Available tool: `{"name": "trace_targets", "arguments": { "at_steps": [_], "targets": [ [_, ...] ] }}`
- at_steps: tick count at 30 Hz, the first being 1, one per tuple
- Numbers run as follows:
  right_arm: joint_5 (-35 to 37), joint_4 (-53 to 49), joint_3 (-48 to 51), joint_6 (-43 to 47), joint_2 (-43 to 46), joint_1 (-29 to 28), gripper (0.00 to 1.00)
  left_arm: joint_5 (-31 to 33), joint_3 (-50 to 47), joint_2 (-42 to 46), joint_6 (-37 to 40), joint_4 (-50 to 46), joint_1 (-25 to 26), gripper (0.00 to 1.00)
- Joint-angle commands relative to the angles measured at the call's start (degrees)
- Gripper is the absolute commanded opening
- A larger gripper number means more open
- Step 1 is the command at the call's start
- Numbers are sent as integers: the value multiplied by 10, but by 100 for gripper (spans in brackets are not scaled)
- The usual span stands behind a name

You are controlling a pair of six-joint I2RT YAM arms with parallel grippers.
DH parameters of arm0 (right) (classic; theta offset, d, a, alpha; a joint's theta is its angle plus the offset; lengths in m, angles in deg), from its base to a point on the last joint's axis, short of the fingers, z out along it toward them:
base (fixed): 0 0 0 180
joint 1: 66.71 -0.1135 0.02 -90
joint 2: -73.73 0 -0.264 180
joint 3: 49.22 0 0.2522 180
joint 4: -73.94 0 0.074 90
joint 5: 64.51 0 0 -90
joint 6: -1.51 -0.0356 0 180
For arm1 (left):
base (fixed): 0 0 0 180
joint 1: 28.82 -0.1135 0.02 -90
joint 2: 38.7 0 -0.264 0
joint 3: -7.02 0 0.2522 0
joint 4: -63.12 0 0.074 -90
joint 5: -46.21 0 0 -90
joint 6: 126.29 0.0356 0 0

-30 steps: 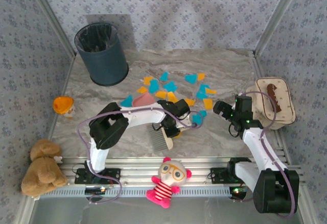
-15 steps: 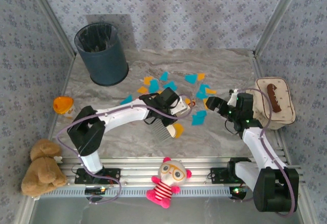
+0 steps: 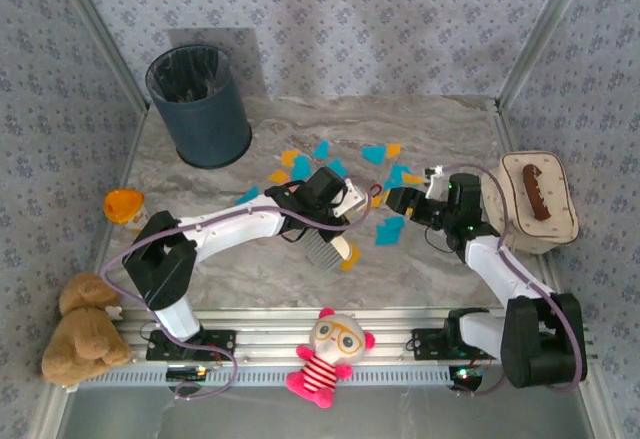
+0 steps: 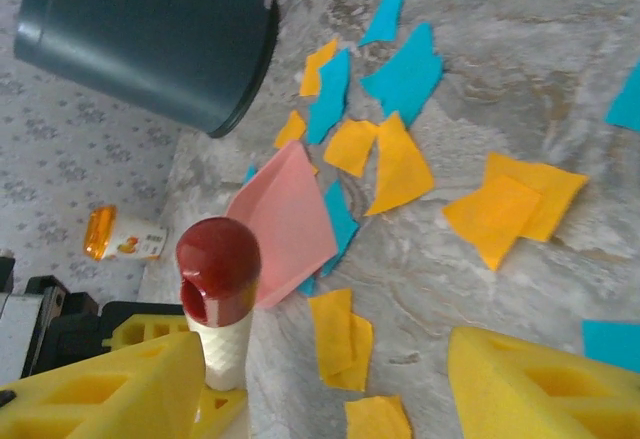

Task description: Sweep away the paper scraps from the table

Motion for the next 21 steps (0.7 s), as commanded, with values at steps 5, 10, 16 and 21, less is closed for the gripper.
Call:
{"name": "trace_targets", "arguments": {
  "at_steps": [5, 10, 16, 21],
  "targets": [
    [-23, 72, -26, -30, -27, -37, 66, 3, 7, 23, -15, 30, -2, 19],
    [-25, 93, -39, -40, -54, -57, 66, -5, 16, 24, -14, 31, -2, 19],
    [-32, 108, -55, -46, -86, -78, 66, -15, 17, 31, -9, 34, -1, 19],
    [-34, 118, -64, -49, -108, -91, 63, -21, 11, 39, -7, 44, -1, 19]
  ]
}}
